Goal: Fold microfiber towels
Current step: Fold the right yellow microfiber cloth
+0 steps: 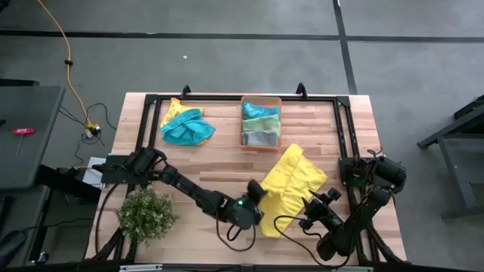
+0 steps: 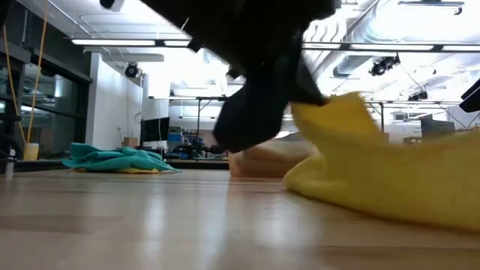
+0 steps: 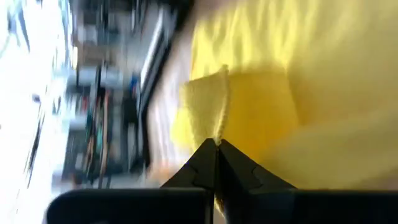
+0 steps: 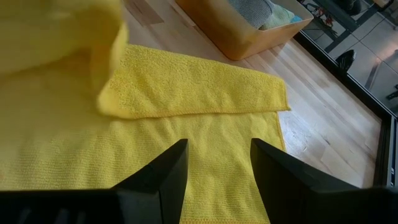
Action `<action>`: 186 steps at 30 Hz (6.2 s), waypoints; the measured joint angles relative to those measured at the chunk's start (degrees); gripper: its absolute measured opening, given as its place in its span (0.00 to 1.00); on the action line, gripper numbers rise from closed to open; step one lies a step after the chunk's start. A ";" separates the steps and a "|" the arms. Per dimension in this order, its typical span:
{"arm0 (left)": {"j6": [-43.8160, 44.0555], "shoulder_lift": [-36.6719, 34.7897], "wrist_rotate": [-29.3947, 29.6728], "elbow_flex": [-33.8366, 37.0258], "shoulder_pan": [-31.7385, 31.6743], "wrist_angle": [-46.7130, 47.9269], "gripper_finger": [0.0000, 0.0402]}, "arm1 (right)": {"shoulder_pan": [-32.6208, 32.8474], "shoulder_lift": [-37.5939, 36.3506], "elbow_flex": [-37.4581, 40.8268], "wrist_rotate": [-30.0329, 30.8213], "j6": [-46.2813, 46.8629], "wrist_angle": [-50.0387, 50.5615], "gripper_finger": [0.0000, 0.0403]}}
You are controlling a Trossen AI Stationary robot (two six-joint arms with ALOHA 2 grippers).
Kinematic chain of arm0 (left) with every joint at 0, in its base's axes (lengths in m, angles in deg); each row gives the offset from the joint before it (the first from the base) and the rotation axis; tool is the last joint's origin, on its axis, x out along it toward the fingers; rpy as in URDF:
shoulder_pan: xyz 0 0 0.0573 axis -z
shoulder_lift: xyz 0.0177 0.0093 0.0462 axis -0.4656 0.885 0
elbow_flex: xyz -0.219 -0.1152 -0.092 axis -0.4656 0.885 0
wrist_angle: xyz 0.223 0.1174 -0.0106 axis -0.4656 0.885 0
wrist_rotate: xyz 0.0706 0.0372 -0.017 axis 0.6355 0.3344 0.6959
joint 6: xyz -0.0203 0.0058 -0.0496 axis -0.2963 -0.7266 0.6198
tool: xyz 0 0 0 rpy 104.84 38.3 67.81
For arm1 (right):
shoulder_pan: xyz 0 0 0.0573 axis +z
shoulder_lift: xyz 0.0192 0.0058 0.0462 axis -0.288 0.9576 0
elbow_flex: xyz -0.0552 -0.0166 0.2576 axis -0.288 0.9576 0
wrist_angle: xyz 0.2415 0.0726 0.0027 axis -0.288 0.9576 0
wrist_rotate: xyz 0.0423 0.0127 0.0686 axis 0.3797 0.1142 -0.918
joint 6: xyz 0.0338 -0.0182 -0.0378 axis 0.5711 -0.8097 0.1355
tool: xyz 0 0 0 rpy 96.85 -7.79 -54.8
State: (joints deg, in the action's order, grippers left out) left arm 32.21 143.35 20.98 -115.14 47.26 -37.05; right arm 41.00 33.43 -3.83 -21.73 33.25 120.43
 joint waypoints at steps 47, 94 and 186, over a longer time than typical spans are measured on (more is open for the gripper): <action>97.52 -1.95 1.64 0.00 9.05 87.07 0.24 | -8.71 0.00 0.01 -4.09 -0.46 -0.60 0.41; 102.76 -10.93 -3.61 15.78 -4.92 87.45 0.43 | -25.92 -0.52 7.52 -17.58 -46.19 -40.59 0.41; 44.51 -29.16 -19.83 43.19 0.74 -20.17 0.06 | -25.86 -27.47 34.40 -27.86 -70.08 -72.40 0.24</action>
State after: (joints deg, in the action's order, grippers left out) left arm 76.72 114.19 1.15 -71.95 48.00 -57.22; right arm 15.14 5.95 30.58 -49.59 -36.83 48.03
